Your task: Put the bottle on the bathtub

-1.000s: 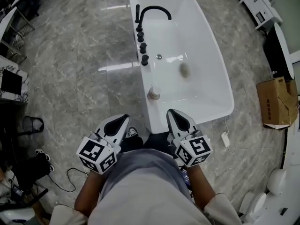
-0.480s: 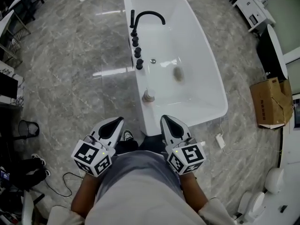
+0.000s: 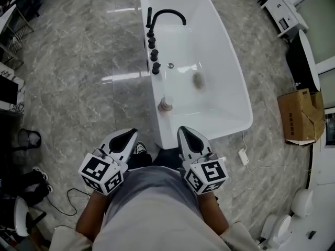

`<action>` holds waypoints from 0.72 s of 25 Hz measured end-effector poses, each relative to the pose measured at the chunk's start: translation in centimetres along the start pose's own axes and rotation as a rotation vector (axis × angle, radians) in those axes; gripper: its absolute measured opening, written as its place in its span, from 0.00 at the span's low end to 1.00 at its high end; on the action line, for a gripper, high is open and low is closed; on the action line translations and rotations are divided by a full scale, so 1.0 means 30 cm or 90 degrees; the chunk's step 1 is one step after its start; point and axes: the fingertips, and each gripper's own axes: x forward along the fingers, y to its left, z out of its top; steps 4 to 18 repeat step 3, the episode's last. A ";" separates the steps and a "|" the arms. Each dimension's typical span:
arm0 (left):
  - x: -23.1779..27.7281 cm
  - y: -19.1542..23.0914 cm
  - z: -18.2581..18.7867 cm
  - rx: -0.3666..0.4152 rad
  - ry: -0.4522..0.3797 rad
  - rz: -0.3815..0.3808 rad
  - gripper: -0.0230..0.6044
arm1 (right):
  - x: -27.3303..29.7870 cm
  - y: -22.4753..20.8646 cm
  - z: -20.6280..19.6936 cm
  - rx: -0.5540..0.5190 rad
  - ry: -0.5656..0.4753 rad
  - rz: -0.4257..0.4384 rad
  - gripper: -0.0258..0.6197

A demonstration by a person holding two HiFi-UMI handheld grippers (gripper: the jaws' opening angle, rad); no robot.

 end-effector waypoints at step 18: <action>-0.002 0.003 -0.010 -0.001 0.006 -0.002 0.05 | 0.013 0.005 -0.006 0.005 0.000 -0.001 0.06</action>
